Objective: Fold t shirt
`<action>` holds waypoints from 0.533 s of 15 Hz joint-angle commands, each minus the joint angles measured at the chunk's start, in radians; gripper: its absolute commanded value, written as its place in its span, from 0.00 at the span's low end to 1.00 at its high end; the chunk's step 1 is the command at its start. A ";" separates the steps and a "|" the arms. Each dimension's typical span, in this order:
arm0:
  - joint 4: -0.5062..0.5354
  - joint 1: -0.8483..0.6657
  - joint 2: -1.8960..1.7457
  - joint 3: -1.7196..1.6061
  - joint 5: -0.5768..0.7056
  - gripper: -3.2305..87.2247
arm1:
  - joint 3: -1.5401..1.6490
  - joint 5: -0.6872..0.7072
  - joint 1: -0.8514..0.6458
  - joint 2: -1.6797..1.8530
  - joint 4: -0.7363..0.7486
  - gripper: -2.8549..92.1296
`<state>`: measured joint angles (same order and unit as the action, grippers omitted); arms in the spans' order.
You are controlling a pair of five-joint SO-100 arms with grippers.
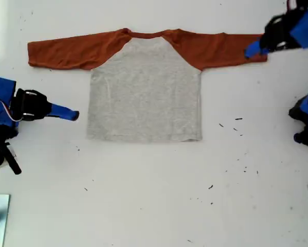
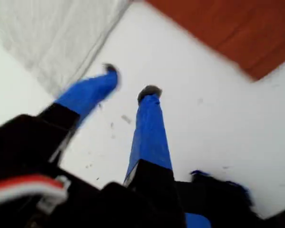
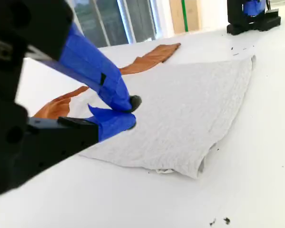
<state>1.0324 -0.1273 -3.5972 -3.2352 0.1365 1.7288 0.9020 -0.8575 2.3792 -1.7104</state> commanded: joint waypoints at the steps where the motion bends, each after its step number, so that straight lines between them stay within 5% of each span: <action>1: -0.002 0.014 -0.009 -0.009 0.003 0.04 | -0.195 0.172 -0.178 -0.098 -0.014 0.42; 5: -0.003 0.005 -0.009 -0.009 0.009 0.04 | 0.225 0.382 -0.434 -0.095 0.342 0.42; 8: -0.003 0.006 -0.009 -0.009 0.009 0.04 | 0.520 0.457 -0.482 -0.147 0.673 0.41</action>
<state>1.0324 -0.1258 -3.5972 -3.2352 0.1365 2.1813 1.3223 -1.3300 2.2365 -1.1812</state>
